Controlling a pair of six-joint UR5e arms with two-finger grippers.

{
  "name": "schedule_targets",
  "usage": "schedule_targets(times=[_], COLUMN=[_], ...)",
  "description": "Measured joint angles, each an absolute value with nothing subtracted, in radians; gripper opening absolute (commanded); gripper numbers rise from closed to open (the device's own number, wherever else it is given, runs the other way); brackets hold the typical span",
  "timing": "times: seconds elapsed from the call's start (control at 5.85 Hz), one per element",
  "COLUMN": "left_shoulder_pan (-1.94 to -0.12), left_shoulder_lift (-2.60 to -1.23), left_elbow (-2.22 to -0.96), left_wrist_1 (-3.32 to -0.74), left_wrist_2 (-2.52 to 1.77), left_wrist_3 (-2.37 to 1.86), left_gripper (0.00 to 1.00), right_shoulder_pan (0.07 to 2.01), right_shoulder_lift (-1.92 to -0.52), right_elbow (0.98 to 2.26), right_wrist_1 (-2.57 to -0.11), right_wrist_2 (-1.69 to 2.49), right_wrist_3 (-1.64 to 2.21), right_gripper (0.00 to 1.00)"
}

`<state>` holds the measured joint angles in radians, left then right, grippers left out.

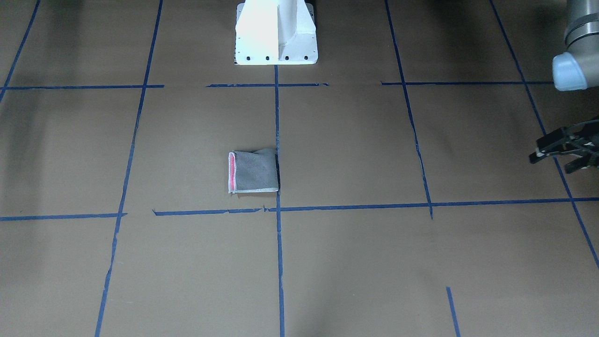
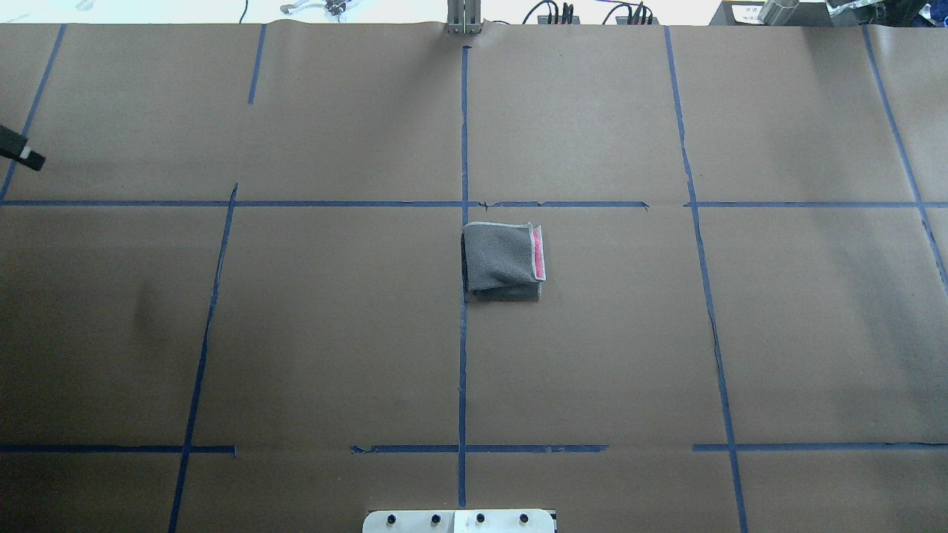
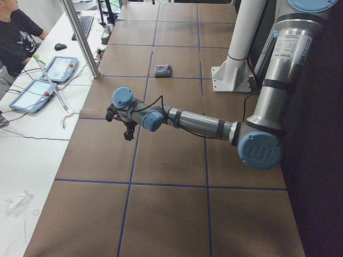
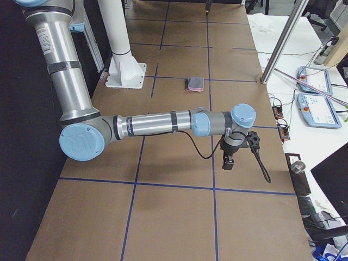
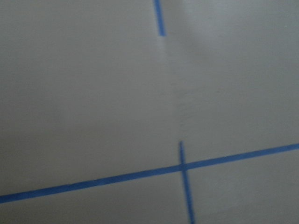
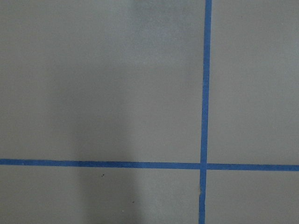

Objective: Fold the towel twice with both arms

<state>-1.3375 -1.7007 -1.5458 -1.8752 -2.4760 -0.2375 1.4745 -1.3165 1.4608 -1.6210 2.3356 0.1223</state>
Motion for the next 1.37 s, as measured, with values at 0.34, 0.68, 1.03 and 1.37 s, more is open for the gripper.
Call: schedule_targets(times=[0.34, 0.68, 1.03, 1.37], left_shoulder_pan=[-1.425, -1.461, -1.508, -1.551], left_shoulder_lift=[-1.569, -1.507, -1.501, -1.501], left_elbow=[-1.526, -1.499, -1.481, -1.579], left_wrist_1=[-1.876, -1.868, -1.798, -1.633], left_wrist_2=[-2.459, -2.415, -2.404, -2.403], left_wrist_3=[-0.128, -0.076, 0.007, 0.056], left_gripper=[1.00, 1.00, 1.00, 1.00], right_shoulder_pan=[1.474, 1.474, 1.475, 1.474], right_shoulder_lift=[-1.348, -1.416, -1.459, -1.460], right_elbow=[1.476, 1.516, 1.558, 1.567], right_wrist_1=[-1.615, -1.609, -1.608, -1.609], right_wrist_2=[2.346, 2.353, 2.355, 2.354], right_wrist_3=[0.119, 0.108, 0.103, 0.103], right_gripper=[1.00, 1.00, 1.00, 1.00])
